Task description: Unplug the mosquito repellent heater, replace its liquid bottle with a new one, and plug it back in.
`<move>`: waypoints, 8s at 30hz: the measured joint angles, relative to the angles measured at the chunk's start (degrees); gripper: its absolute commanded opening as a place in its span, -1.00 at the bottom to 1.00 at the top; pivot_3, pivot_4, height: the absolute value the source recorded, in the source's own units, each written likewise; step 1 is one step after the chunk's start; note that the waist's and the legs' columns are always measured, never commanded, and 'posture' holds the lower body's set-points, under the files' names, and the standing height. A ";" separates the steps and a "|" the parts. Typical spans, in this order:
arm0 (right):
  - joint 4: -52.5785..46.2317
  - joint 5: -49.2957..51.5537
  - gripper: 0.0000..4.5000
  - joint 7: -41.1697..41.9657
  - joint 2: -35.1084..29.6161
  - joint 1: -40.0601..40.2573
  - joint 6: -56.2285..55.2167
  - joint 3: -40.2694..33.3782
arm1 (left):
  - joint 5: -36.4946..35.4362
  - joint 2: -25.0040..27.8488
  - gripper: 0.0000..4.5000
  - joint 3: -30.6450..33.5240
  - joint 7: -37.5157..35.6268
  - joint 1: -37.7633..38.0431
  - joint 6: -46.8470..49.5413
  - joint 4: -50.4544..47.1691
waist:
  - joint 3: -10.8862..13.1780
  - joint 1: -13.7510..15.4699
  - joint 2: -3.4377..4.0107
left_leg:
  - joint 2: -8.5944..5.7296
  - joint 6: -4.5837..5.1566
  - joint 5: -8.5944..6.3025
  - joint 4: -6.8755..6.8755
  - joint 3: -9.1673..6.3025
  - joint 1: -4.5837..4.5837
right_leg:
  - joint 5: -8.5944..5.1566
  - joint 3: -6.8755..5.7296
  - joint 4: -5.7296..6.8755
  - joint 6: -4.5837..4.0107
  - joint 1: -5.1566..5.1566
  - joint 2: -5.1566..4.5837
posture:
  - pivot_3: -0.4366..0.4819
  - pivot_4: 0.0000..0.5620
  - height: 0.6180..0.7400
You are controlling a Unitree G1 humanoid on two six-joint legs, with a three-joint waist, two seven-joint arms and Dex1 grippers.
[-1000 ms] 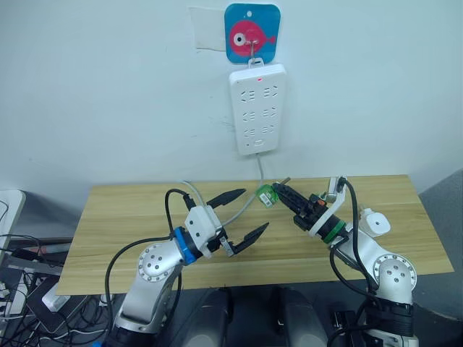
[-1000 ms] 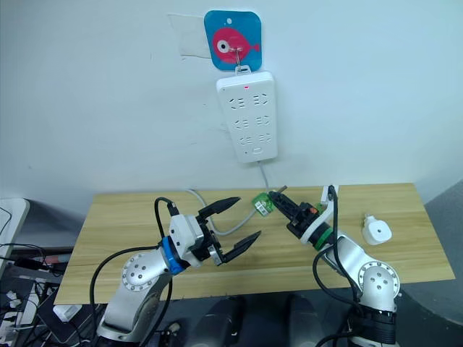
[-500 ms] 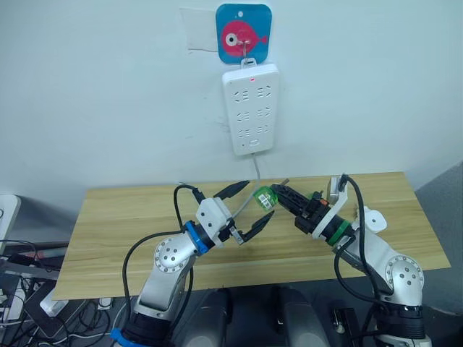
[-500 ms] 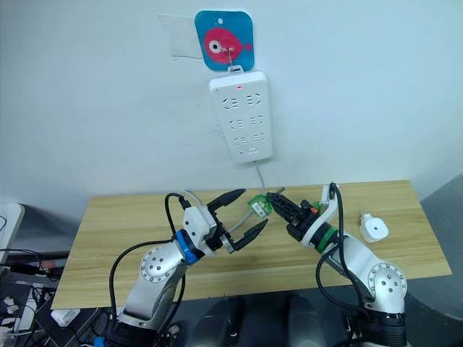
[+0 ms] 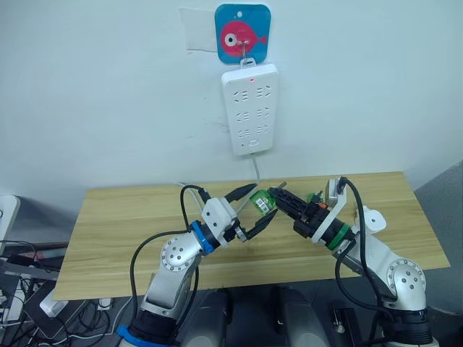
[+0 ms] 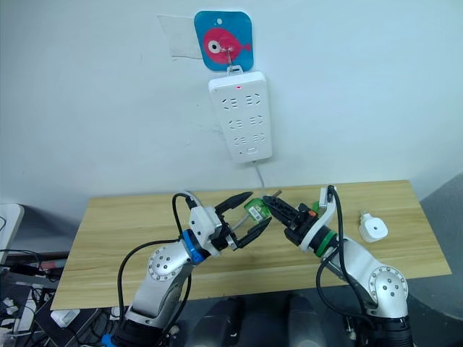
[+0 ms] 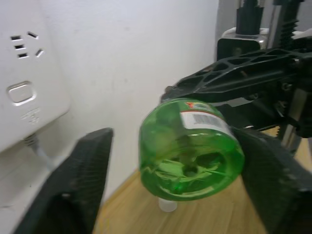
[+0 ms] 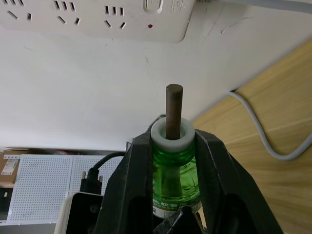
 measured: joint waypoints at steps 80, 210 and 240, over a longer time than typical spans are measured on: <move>50.92 -96.86 0.31 69.68 -34.91 -27.26 0.91 16.97 | -5.46 7.06 0.01 1.21 -7.63 2.81 1.77 -0.70 | 1.04 -0.93 0.28 | 0.26 0.23 -0.15 0.06 0.34 -0.12 | 0.00 0.11 -0.28 0.00 -0.04 0.12 | -0.05 0.18 1.00; 28.46 6.45 0.31 36.43 -37.78 -22.60 35.79 6.72 | -11.91 8.48 0.01 1.07 -18.91 -0.86 5.57 -6.04 | 1.40 -0.83 0.43 | 0.34 0.30 -0.18 0.10 0.10 -0.64 | 0.18 -0.12 -0.87 -0.03 -0.18 0.00 | -0.08 0.13 1.00; 26.36 6.24 0.31 37.06 -36.93 -23.74 35.58 9.84 | -12.27 8.47 0.01 0.00 -20.01 -0.91 5.08 -6.48 | 1.40 -0.84 0.43 | 0.34 0.30 -0.18 0.10 0.10 -0.64 | 0.18 -0.12 -0.87 -0.03 -0.19 0.01 | -0.06 0.10 1.00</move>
